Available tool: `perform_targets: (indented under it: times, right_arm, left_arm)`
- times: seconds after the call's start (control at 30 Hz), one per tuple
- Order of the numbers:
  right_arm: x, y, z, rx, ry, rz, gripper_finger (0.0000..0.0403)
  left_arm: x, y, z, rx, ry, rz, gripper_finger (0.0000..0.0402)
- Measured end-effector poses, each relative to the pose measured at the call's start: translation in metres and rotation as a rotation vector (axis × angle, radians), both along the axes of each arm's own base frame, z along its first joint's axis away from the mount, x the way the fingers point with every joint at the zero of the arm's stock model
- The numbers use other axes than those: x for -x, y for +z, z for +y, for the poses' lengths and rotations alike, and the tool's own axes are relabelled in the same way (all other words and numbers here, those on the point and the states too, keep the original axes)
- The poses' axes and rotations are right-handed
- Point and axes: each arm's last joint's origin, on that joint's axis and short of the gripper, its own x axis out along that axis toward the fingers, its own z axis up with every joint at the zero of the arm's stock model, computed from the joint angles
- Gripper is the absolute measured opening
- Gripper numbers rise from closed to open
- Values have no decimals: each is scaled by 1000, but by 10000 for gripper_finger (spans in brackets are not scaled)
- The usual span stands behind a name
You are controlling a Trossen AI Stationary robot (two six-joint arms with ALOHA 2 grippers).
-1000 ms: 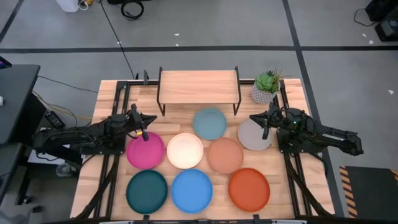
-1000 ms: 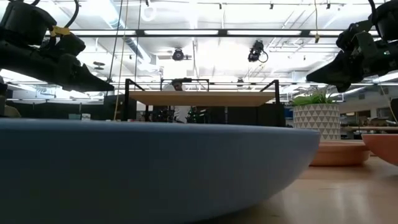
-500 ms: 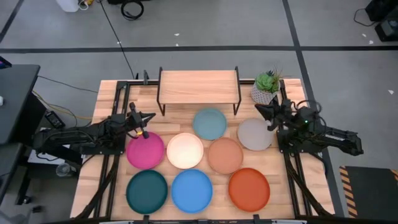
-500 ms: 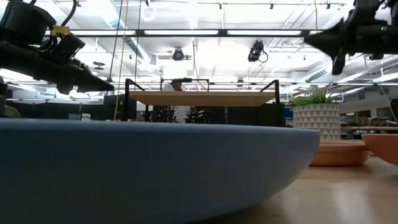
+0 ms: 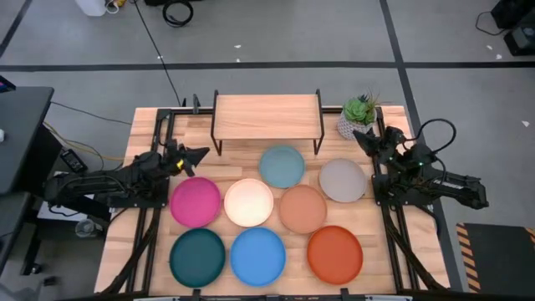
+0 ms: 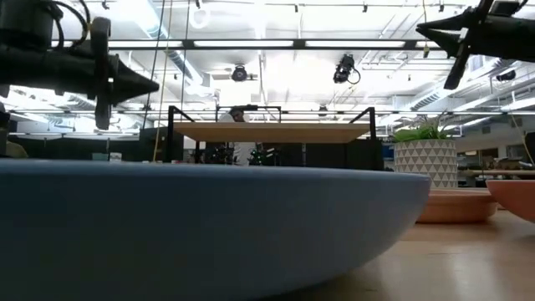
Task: Place and stack plates onto a shelf
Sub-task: Put the brown plate on the shelf
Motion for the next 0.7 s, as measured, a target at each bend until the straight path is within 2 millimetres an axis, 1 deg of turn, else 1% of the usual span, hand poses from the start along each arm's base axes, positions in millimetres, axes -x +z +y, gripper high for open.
perform_targets:
  times: [0.13,0.23,0.27,0.37,0.47,0.57,0.7]
  right_arm:
    - [-1,0,0,-183,89,-84,27]
    - [-5,0,0,-200,133,-45,26]
    - [-7,2,0,-197,144,-15,25]
    - [-16,7,0,-207,144,135,18]
    - [-28,19,0,-188,170,326,12]
    - [-44,32,2,-161,248,528,10]
    - [-68,47,6,-127,340,820,10]
  left_arm:
    - [1,6,0,52,-6,-95,23]
    - [2,14,0,140,-18,-237,23]
    - [3,18,0,143,-19,-294,23]
    - [9,37,-2,97,-79,-468,23]
    - [12,63,-5,13,-150,-517,23]
    - [13,91,-7,-63,-171,-472,23]
    - [17,125,-8,-126,-149,-321,23]
